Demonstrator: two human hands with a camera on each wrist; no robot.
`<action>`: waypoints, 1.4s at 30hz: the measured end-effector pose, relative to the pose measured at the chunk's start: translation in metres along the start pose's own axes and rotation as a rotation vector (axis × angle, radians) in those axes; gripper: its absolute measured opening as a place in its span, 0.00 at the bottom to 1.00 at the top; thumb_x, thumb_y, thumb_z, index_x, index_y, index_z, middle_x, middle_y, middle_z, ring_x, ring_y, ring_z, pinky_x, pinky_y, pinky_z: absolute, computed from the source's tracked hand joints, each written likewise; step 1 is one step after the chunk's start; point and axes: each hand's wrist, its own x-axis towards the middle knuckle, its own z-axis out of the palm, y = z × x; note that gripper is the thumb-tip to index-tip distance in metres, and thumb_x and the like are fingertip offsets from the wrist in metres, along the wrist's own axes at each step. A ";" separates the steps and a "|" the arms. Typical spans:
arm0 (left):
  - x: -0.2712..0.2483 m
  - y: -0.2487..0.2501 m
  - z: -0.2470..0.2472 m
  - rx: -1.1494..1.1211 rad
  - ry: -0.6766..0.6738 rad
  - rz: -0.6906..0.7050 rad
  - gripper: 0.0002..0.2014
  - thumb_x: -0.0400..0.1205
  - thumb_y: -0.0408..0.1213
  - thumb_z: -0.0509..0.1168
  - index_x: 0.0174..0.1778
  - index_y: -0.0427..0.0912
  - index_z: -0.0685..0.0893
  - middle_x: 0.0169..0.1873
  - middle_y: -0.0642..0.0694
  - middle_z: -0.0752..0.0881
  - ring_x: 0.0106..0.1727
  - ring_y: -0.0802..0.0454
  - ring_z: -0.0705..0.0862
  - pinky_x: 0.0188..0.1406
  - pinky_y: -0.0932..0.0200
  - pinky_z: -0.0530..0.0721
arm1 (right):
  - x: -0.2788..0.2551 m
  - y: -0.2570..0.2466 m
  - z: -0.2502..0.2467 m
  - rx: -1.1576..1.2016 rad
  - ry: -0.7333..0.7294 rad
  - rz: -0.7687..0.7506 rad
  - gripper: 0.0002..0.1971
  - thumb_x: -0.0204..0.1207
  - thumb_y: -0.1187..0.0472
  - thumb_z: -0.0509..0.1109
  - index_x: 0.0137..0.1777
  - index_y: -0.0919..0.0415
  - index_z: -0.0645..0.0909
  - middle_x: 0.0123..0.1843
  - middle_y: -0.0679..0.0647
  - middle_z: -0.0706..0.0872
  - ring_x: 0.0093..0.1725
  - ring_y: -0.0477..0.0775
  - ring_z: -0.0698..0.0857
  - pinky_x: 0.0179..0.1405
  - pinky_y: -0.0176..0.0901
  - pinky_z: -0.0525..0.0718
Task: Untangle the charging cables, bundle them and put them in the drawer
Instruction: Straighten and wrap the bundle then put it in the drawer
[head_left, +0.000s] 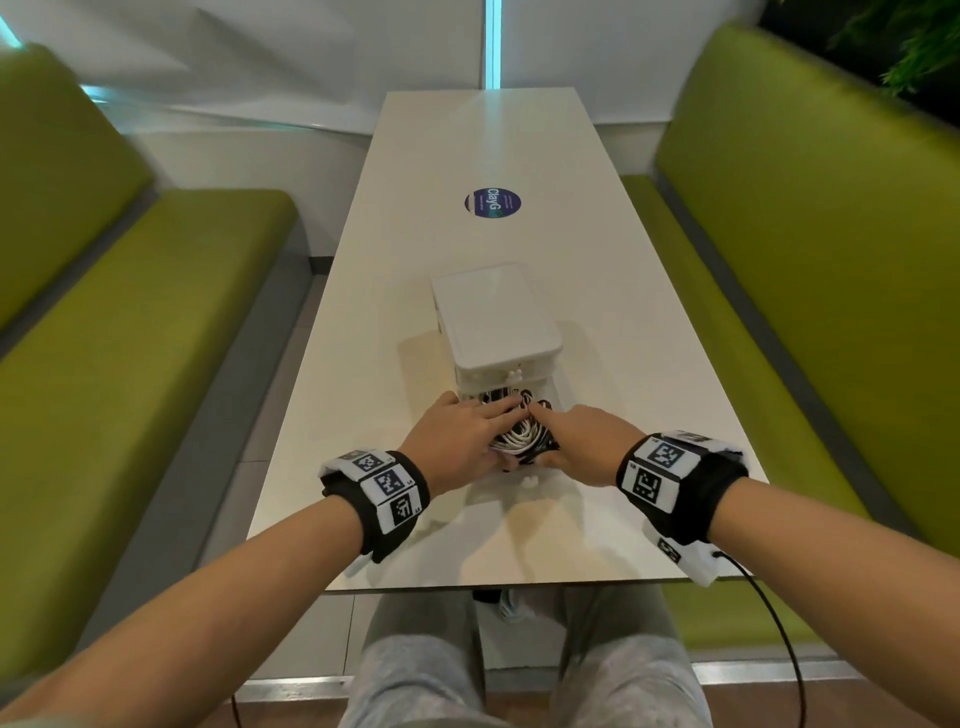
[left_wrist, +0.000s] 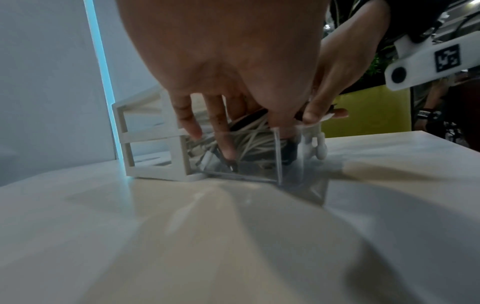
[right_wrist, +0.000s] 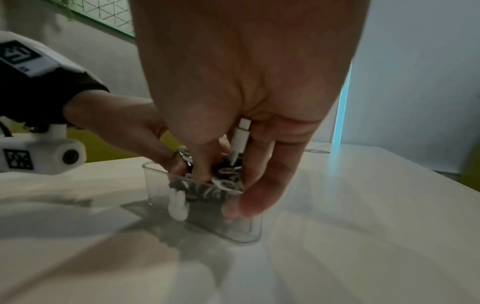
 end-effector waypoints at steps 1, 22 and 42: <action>-0.001 0.001 0.000 0.022 -0.001 0.011 0.31 0.85 0.56 0.55 0.84 0.52 0.58 0.84 0.53 0.58 0.75 0.47 0.75 0.61 0.52 0.68 | 0.000 0.001 0.000 0.009 0.004 -0.010 0.32 0.81 0.49 0.67 0.81 0.54 0.58 0.58 0.62 0.86 0.55 0.64 0.85 0.51 0.52 0.83; 0.001 0.000 0.009 -0.182 0.004 -0.013 0.38 0.80 0.43 0.68 0.83 0.35 0.60 0.81 0.35 0.64 0.73 0.33 0.75 0.73 0.44 0.72 | 0.023 -0.006 0.002 0.211 0.119 0.203 0.24 0.82 0.54 0.65 0.74 0.62 0.65 0.60 0.65 0.84 0.57 0.67 0.84 0.47 0.49 0.82; 0.006 -0.006 0.010 -0.213 0.003 -0.002 0.29 0.84 0.59 0.43 0.76 0.54 0.75 0.79 0.36 0.70 0.64 0.32 0.82 0.65 0.44 0.79 | 0.001 0.002 -0.014 -0.130 -0.115 -0.234 0.12 0.81 0.59 0.68 0.62 0.59 0.83 0.60 0.55 0.83 0.58 0.58 0.82 0.53 0.44 0.77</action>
